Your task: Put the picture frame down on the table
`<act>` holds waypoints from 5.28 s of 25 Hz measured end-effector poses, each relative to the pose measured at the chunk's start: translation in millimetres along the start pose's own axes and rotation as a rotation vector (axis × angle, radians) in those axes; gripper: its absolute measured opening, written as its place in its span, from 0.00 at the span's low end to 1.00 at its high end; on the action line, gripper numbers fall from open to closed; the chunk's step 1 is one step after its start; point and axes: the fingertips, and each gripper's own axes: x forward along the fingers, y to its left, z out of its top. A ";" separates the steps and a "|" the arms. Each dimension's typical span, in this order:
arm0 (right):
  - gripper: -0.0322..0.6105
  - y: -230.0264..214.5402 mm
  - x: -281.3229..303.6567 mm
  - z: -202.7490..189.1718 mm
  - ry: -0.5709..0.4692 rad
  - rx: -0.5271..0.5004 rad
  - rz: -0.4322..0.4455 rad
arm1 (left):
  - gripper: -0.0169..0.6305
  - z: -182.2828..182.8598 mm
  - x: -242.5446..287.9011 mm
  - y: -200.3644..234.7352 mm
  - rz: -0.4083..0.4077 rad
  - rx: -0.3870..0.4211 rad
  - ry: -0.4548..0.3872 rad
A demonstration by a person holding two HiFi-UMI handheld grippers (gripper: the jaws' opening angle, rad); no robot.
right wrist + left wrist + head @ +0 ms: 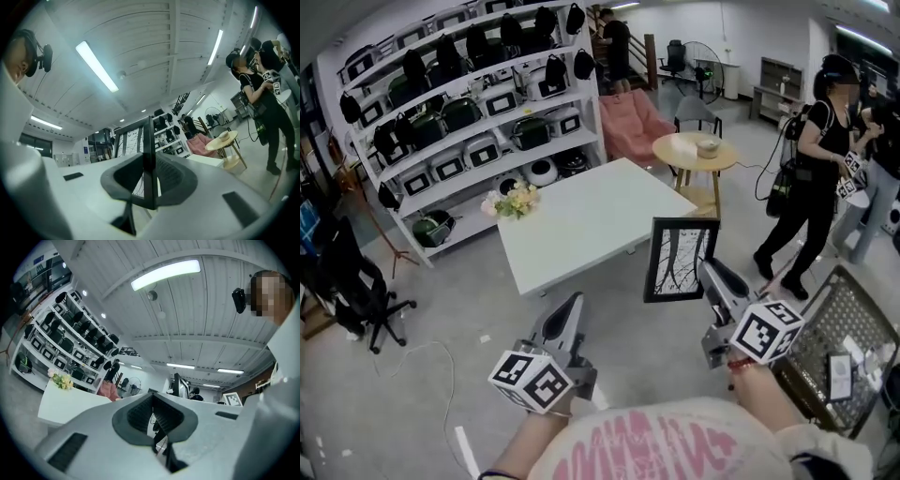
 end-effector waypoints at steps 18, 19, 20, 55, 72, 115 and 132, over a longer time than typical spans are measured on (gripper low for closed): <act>0.19 -74.8 81.3 -27.5 0.045 0.018 -0.070 | 0.03 -24.5 96.4 69.9 -0.033 -0.036 0.038; 0.19 -81.1 89.6 -28.6 0.045 0.018 -0.073 | 0.03 -26.1 105.7 76.8 -0.037 -0.039 0.039; 0.19 -88.1 97.1 -30.7 0.044 0.019 -0.075 | 0.03 -28.7 114.6 83.2 -0.041 -0.041 0.040; 0.18 -250.2 353.8 -59.9 0.202 0.110 -0.203 | 0.03 -58.8 347.8 299.9 -0.025 -0.032 0.223; 0.18 -304.6 376.2 -156.6 0.471 0.220 -0.187 | 0.03 -150.1 351.9 327.7 0.139 -0.145 0.391; 0.18 -363.3 400.7 -252.5 0.858 0.140 -0.146 | 0.03 -130.2 328.8 359.2 0.434 -0.121 0.318; 0.18 -373.5 401.0 -259.7 0.921 0.087 -0.192 | 0.03 -124.0 324.2 363.5 0.443 -0.125 0.305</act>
